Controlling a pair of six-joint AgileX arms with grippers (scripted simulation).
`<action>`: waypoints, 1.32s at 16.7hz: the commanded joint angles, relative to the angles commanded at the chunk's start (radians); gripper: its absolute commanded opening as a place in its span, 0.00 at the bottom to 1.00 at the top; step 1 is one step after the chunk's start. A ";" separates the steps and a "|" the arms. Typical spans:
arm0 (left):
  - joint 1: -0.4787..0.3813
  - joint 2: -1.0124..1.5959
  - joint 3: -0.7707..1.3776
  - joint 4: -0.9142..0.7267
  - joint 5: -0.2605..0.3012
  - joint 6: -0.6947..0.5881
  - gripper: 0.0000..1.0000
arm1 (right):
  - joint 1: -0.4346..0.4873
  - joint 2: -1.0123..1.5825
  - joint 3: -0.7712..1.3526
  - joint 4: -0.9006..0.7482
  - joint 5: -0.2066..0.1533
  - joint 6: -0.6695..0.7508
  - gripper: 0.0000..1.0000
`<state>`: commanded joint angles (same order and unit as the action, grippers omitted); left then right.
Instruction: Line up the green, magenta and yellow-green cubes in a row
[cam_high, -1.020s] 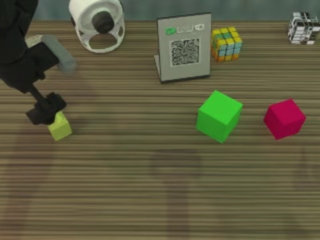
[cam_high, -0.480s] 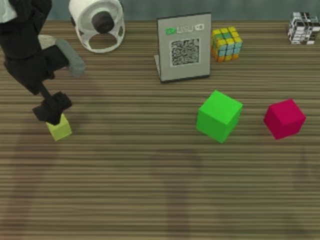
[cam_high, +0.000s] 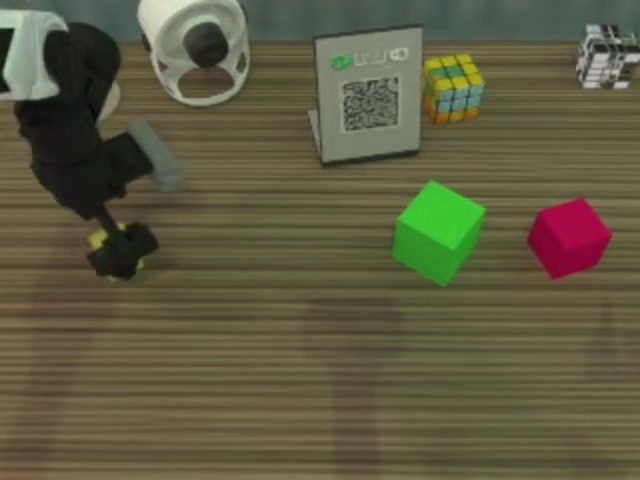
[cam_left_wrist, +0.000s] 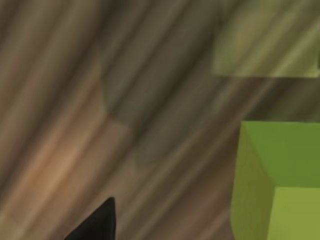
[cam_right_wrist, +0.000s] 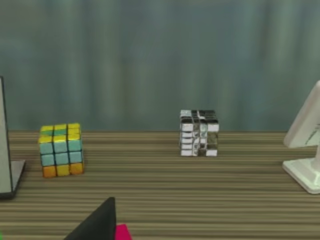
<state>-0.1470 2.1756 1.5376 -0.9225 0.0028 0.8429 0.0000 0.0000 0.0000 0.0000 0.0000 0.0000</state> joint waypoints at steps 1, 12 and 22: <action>0.000 0.016 -0.023 0.039 0.000 0.000 1.00 | 0.000 0.000 0.000 0.000 0.000 0.000 1.00; 0.000 0.043 -0.059 0.092 0.000 0.001 0.62 | 0.000 0.000 0.000 0.000 0.000 0.000 1.00; 0.000 0.043 -0.059 0.092 0.000 0.001 0.00 | 0.000 0.000 0.000 0.000 0.000 0.000 1.00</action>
<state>-0.1473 2.2188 1.4789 -0.8309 0.0032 0.8443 0.0000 0.0000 0.0000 0.0000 0.0000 0.0000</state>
